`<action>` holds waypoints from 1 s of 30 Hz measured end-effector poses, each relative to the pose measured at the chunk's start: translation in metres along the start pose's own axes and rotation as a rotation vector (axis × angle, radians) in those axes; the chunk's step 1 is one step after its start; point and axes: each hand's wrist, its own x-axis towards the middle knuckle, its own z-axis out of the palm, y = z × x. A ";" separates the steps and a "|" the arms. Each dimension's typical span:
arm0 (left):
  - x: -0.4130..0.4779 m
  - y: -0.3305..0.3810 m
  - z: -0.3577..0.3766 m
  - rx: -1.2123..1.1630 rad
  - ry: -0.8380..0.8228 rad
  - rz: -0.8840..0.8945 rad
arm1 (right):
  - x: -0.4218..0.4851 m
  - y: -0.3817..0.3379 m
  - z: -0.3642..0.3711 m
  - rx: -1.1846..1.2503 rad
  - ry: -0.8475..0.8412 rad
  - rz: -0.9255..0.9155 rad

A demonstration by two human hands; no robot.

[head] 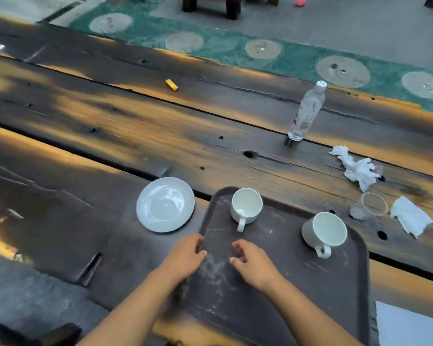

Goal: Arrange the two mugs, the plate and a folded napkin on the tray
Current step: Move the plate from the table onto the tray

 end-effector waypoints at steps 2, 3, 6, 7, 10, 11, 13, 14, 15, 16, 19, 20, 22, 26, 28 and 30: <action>0.001 -0.016 -0.015 -0.016 0.034 -0.035 | 0.015 -0.022 0.007 -0.045 -0.020 -0.034; 0.002 -0.025 -0.022 -0.013 0.052 -0.047 | 0.023 -0.033 0.009 -0.060 -0.027 -0.049; 0.004 -0.049 -0.043 0.002 0.101 -0.070 | 0.045 -0.063 0.015 -0.101 -0.036 -0.086; 0.006 -0.057 -0.050 -0.008 0.115 -0.086 | 0.052 -0.071 0.017 -0.118 -0.040 -0.096; 0.011 -0.081 -0.071 -0.047 0.147 -0.148 | 0.075 -0.093 0.019 -0.142 -0.039 -0.105; 0.013 -0.088 -0.077 -0.062 0.157 -0.168 | 0.082 -0.100 0.019 -0.141 -0.031 -0.102; 0.019 -0.102 -0.090 -0.099 0.184 -0.204 | 0.096 -0.112 0.018 -0.126 -0.013 -0.099; 0.022 -0.107 -0.095 -0.115 0.198 -0.218 | 0.102 -0.116 0.017 -0.109 -0.005 -0.095; 0.027 -0.112 -0.101 -0.135 0.216 -0.233 | 0.110 -0.120 0.016 -0.098 -0.001 -0.087; 0.031 -0.117 -0.106 -0.161 0.233 -0.249 | 0.118 -0.124 0.015 -0.095 0.000 -0.074; 0.046 -0.128 -0.118 -0.221 0.260 -0.285 | 0.139 -0.132 0.012 -0.085 -0.002 -0.015; 0.051 -0.131 -0.121 -0.233 0.259 -0.288 | 0.145 -0.133 0.012 -0.085 -0.004 -0.005; 0.061 -0.136 -0.125 -0.258 0.260 -0.288 | 0.155 -0.136 0.013 -0.087 -0.004 0.002; 0.082 -0.142 -0.128 -0.290 0.296 -0.280 | 0.169 -0.136 0.016 -0.085 -0.013 0.023; 0.091 -0.141 -0.128 -0.306 0.308 -0.275 | 0.177 -0.135 0.015 -0.098 -0.027 0.040; 0.096 -0.140 -0.127 -0.315 0.308 -0.265 | 0.185 -0.135 0.015 -0.116 -0.025 0.049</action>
